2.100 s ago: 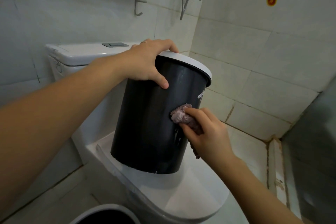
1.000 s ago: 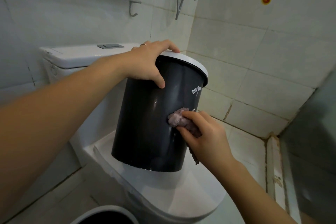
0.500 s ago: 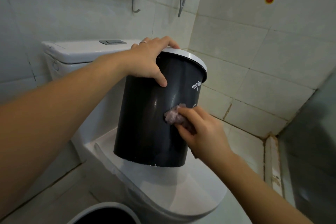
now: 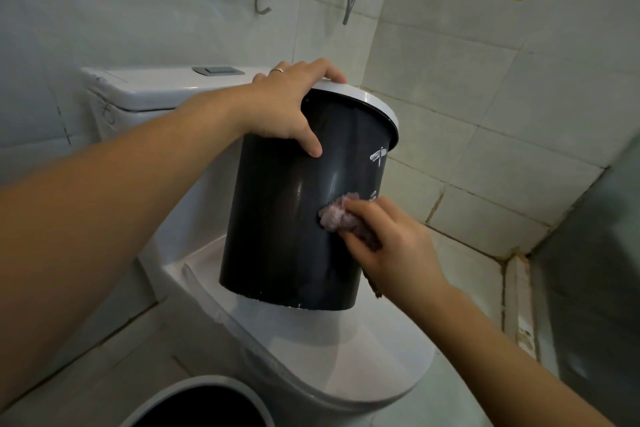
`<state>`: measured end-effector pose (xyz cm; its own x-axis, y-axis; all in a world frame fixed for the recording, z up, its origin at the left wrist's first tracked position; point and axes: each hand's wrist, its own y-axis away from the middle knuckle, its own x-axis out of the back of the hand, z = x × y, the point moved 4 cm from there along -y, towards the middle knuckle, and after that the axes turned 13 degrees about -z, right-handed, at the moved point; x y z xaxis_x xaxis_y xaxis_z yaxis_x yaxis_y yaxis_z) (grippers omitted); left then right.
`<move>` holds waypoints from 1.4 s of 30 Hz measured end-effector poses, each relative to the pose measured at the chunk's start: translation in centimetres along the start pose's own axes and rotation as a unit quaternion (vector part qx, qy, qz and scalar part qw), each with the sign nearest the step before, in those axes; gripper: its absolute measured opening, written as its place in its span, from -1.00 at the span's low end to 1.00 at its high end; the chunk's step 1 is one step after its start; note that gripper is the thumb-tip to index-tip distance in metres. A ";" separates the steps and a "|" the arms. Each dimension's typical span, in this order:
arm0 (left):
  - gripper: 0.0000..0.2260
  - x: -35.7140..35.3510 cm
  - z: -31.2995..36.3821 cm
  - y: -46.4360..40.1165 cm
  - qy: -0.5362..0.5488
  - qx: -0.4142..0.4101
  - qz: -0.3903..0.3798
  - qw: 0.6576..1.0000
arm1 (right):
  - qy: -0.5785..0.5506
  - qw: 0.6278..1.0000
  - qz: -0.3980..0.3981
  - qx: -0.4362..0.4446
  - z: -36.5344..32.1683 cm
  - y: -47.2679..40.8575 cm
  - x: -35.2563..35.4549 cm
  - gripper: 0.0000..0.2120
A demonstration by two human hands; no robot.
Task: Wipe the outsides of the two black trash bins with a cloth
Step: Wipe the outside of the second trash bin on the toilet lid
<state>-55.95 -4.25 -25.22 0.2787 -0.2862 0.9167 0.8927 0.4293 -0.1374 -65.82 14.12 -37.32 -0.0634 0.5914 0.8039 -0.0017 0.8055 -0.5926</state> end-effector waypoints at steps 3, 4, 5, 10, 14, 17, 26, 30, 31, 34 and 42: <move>-0.19 0.1 -0.5 0.0 0.005 0.002 -0.001 1.000 | 0.010 0.997 -0.054 0.061 -1.2 2.7 -1.2 -0.72; -0.19 0.1 -0.6 0.1 0.010 0.002 -0.003 1.000 | 0.012 0.994 -0.073 0.078 -1.4 3.3 -1.4 -0.72; -0.19 0.1 -0.6 0.1 0.015 0.002 -0.005 1.000 | 0.016 0.992 -0.085 0.090 -1.4 3.6 -1.5 -0.72; -0.18 0.0 -0.5 0.0 0.011 0.005 -0.004 1.000 | 0.000 0.999 -0.038 0.019 -0.3 1.6 -0.5 -0.72; -0.18 0.1 -0.5 -0.1 0.007 0.010 0.000 1.000 | -0.001 1.000 -0.007 -0.020 -0.4 0.9 -0.5 -0.70; -0.18 0.1 -0.7 -0.2 0.010 0.015 -0.003 1.000 | 0.009 0.998 -0.047 0.044 -1.5 3.1 -1.3 -0.73; -0.19 0.0 -0.7 -0.2 0.000 0.019 0.002 1.000 | 0.032 0.997 -0.058 0.044 -1.5 2.6 -0.5 -0.73; -0.18 0.1 -0.9 -0.2 0.002 0.022 0.001 1.000 | 0.027 0.999 -0.041 0.005 -1.1 2.1 -0.6 -0.73; -0.19 0.2 -1.0 -0.1 0.007 0.023 -0.001 1.000 | 0.022 0.998 -0.052 0.027 -1.4 2.6 -1.0 -0.75; -0.20 0.2 -1.0 0.0 0.020 0.022 -0.008 1.000 | 0.030 0.989 -0.103 0.099 -2.4 4.4 -1.9 -0.78; -0.20 0.1 -0.1 0.0 0.011 0.012 -0.009 1.000 | 0.034 0.999 -0.031 0.007 -0.1 2.4 -0.2 -0.74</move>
<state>-55.87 -4.38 -25.18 0.2704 -0.3122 0.9107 0.8890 0.4441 -0.1117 -65.76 15.93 -38.86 0.0057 0.5425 0.8401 -0.0168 0.8400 -0.5423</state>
